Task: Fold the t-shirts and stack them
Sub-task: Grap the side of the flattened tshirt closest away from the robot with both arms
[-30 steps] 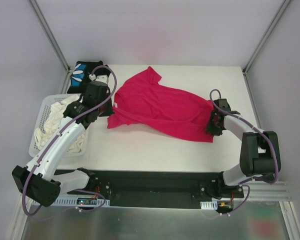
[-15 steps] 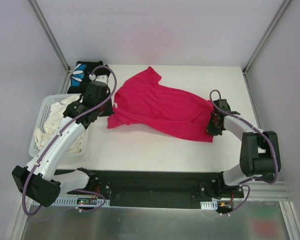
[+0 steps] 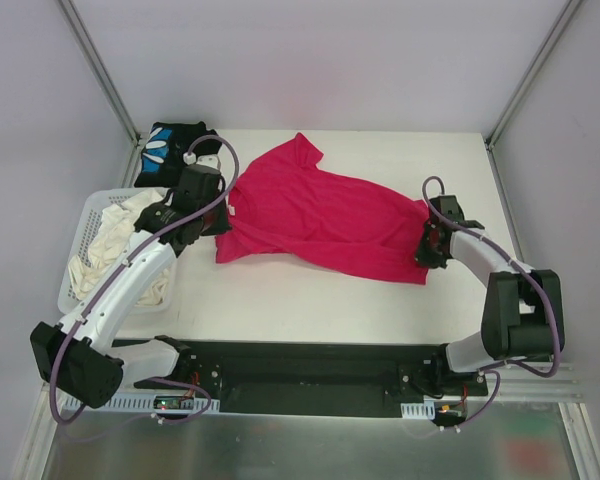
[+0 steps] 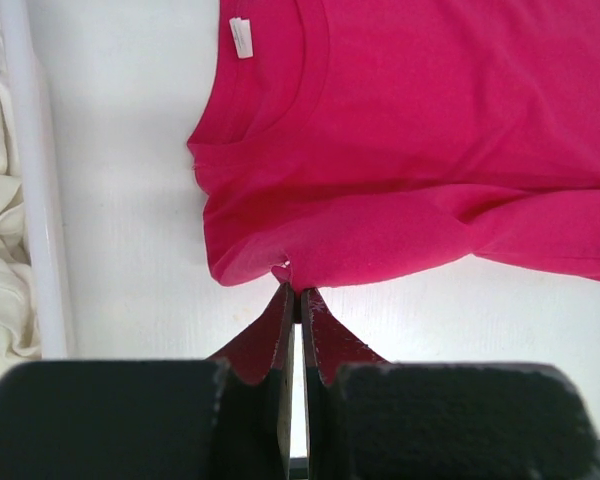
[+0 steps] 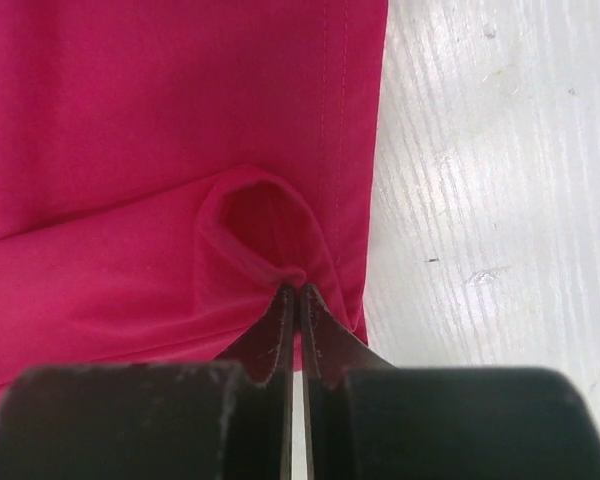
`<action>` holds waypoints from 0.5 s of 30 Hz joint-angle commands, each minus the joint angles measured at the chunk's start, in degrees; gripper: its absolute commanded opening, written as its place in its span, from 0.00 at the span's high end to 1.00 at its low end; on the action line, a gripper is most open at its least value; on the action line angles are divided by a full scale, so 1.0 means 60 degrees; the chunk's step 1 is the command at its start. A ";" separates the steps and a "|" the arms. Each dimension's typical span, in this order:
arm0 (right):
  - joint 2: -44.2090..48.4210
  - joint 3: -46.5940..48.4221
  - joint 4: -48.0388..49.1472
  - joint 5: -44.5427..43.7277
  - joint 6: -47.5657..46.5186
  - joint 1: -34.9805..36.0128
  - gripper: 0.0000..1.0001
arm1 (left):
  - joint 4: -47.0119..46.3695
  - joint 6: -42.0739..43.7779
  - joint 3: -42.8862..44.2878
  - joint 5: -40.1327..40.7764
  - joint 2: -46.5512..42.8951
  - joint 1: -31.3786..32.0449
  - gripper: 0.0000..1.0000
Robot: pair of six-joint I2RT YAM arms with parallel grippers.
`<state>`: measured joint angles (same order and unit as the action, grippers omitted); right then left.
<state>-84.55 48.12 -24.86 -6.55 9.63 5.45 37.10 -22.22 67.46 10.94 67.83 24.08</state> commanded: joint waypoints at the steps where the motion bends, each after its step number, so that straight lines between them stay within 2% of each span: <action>1: 0.0308 0.0651 -0.0426 -0.0125 -0.0125 -0.0045 0.99 | -0.0455 -0.0194 -0.0418 0.0052 0.0149 0.0089 1.00; 15: 0.1757 0.1751 -0.1364 -0.0432 -0.0286 -0.0176 0.99 | -0.0720 -0.0150 -0.0609 0.0008 0.0326 0.0089 1.00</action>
<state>-78.89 55.27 -29.61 -7.11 9.15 5.13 34.41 -23.09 64.23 10.94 70.30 24.08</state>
